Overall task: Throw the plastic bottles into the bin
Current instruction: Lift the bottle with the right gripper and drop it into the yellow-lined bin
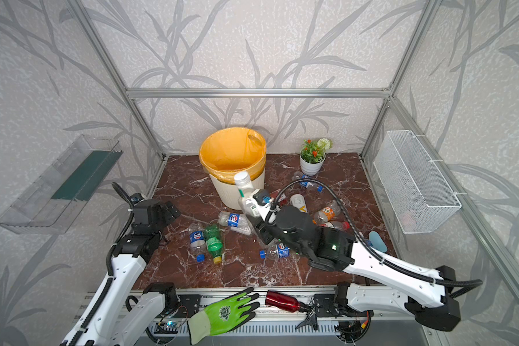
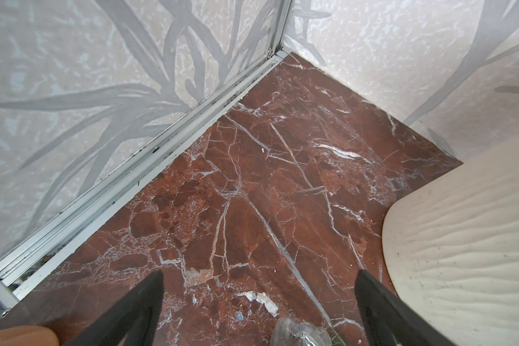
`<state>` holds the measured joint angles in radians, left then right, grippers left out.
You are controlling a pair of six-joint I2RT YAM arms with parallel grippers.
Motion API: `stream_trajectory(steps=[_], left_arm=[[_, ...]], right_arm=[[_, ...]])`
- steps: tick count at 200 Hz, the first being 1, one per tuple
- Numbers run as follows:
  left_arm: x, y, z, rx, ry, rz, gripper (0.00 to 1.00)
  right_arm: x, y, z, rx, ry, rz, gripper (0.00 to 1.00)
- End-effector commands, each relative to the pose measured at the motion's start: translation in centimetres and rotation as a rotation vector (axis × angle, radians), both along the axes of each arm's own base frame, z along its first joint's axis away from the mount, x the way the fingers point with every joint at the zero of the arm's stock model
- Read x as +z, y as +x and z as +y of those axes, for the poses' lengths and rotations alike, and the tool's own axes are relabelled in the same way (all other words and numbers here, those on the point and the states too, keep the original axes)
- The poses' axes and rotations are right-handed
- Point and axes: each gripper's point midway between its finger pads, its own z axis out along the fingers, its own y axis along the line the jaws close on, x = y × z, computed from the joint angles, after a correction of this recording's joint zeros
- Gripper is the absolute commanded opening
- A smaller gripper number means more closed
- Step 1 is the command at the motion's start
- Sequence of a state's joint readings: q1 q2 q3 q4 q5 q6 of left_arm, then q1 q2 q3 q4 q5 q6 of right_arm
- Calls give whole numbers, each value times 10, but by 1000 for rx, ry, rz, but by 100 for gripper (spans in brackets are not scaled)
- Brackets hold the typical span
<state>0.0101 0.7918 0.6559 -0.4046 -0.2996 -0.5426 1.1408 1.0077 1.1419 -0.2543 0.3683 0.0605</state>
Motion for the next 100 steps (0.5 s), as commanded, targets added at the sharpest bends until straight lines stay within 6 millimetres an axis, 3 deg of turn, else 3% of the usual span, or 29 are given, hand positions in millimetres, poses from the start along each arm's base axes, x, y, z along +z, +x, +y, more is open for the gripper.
stream_trajectory(steps=[1, 19, 42, 55, 78, 100], left_arm=[[-3, -7, -7, -18, -38, -5, 99], [-2, -10, -10, -26, -50, -8, 99], [-2, -14, -13, -33, -59, -12, 99], [-3, -15, -15, -40, -61, -12, 99], [-4, -15, -19, -49, -75, -7, 99], [-3, -16, -22, -56, -72, 5, 99]], right_arm=[[92, 20, -22, -58, 211, -262, 54], [115, 42, -19, -29, 253, -272, 55], [124, 84, 10, -3, 232, -233, 56], [116, 115, 33, 11, 198, -158, 57], [82, 166, 75, 32, 120, -6, 62], [57, 198, 90, -15, 20, 73, 80]])
